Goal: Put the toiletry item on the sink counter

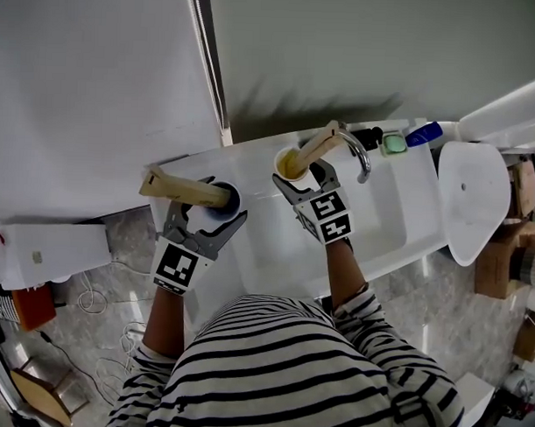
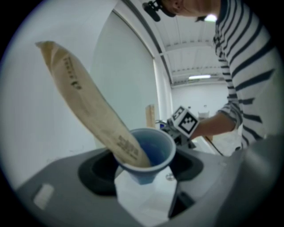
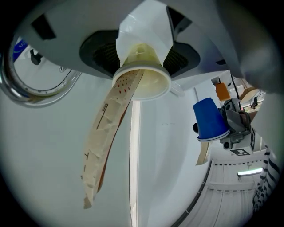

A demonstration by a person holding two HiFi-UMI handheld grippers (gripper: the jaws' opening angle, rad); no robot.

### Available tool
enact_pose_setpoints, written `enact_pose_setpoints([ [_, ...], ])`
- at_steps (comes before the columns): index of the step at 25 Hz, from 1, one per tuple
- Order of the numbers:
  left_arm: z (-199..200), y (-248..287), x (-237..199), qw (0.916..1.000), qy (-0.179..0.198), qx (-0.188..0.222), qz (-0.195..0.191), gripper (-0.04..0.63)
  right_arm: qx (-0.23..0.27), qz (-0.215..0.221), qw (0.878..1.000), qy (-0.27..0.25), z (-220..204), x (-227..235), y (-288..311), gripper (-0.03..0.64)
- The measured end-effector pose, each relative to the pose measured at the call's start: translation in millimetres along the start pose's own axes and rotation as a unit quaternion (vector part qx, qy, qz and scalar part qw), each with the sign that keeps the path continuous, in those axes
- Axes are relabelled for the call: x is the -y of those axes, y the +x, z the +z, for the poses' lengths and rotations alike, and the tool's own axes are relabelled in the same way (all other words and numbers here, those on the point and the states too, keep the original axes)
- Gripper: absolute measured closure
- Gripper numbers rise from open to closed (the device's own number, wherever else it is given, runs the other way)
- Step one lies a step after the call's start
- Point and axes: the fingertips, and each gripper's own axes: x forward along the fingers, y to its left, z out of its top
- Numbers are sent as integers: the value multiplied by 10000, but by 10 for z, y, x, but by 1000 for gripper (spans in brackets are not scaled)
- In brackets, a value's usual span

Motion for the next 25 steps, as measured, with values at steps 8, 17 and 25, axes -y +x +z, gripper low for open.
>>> enact_pose_setpoints([
  [8, -85, 74, -50, 10000, -43, -73, -24, 249, -71, -170, 9995, 272, -264, 208, 281, 318],
  [17, -169, 167, -76, 9998, -101, -140, -90, 249, -109, -433, 9985, 304, -555, 380, 556, 318],
  [25, -200, 240, -88, 9997, -98, -134, -151, 249, -108, -603, 9970, 480, -727, 480, 732, 318],
])
